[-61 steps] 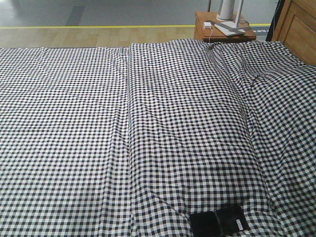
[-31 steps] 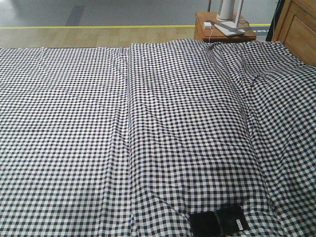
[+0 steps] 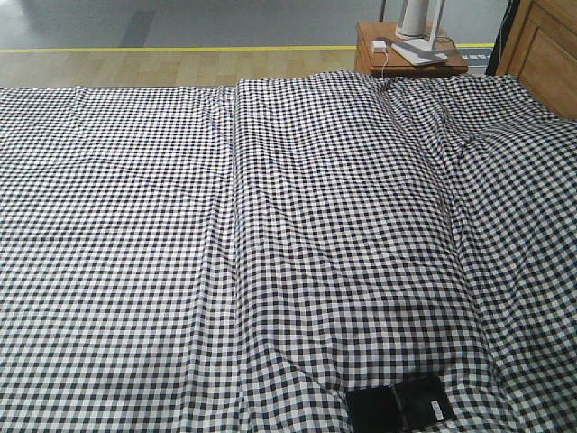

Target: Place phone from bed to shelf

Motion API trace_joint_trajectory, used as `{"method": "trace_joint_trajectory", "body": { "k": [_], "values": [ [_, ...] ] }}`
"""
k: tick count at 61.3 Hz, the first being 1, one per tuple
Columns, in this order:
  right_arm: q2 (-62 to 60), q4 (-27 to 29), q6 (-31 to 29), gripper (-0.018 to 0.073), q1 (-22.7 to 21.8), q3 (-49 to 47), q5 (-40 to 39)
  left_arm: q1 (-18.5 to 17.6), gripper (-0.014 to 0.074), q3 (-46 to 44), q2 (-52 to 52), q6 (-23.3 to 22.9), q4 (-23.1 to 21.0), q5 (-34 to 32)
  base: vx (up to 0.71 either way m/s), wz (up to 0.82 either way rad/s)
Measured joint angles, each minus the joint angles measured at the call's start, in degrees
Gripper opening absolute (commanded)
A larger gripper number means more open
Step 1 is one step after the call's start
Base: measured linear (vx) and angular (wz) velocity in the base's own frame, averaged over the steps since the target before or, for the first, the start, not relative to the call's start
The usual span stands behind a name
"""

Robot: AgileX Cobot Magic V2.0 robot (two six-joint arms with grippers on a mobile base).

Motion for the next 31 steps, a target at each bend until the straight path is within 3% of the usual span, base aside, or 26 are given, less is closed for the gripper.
{"method": "trace_joint_trajectory", "body": {
  "k": [20,31],
  "values": [
    [0.0,0.0,0.0,-0.0003,0.0,0.0,-0.6,0.0,0.0001,0.0,0.0,0.0,0.0,0.0,0.00,0.00],
    [0.0,0.0,0.0,-0.0003,0.0,0.0,-6.8,0.0,0.0001,0.0,0.0,0.0,0.0,0.0,0.00,0.00]
  ]
}}
